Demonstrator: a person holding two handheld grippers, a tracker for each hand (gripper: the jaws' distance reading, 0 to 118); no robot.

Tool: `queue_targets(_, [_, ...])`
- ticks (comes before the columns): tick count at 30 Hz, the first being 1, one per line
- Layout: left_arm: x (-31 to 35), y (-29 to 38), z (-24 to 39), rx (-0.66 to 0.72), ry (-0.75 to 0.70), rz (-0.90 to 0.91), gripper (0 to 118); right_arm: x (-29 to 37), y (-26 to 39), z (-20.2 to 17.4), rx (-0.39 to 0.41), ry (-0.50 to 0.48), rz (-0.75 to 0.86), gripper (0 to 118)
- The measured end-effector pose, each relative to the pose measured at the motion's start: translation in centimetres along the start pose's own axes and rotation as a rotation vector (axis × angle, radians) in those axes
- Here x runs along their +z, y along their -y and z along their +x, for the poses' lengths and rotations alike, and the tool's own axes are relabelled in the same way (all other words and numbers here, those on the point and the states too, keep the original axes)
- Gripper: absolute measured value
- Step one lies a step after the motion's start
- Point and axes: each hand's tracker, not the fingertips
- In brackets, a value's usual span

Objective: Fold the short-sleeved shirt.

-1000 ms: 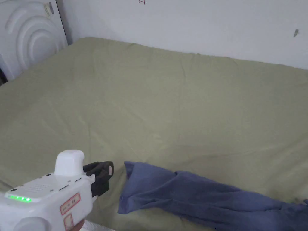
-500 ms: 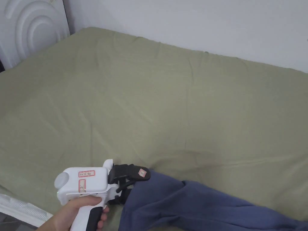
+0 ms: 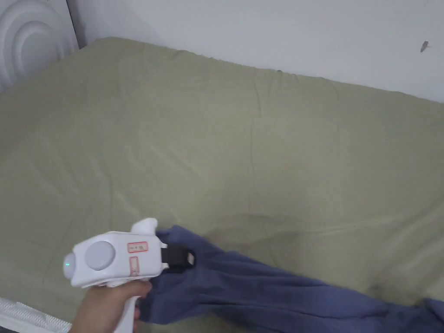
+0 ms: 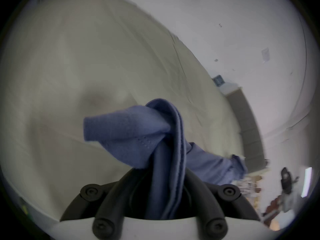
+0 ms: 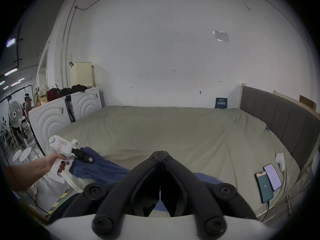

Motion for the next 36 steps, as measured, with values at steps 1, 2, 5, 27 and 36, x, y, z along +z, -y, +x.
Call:
queue_targets(1, [1.2, -0.5, 0.0, -0.034, -0.063, 0.046, 2, 0.2, -0.1, 0.2, -0.003, -0.003, 0.003, 1])
queue_targets(2, [2.5, -1.3, -0.9, -0.058, -0.134, 0.088, 2, 0.5, -0.1, 0.3, -0.005, -0.003, 0.009, 1])
queue_targets(5, [5.5, -3.9, -2.9, -0.052, -0.275, 0.142, 2, 0.9, -0.1, 0.4, 0.000, -0.008, 0.023, 1])
queue_targets(27, [-2.2, 4.6, 14.2, -0.228, -0.121, 0.072, 97, 3.6, 1.3, 2.9, -0.073, -0.018, 0.091, 1])
queue_targets(36, [4.1, 1.9, 10.3, -0.260, -0.287, 0.194, 22, 3.0, 1.9, 3.1, -0.116, -0.026, 0.082, 1])
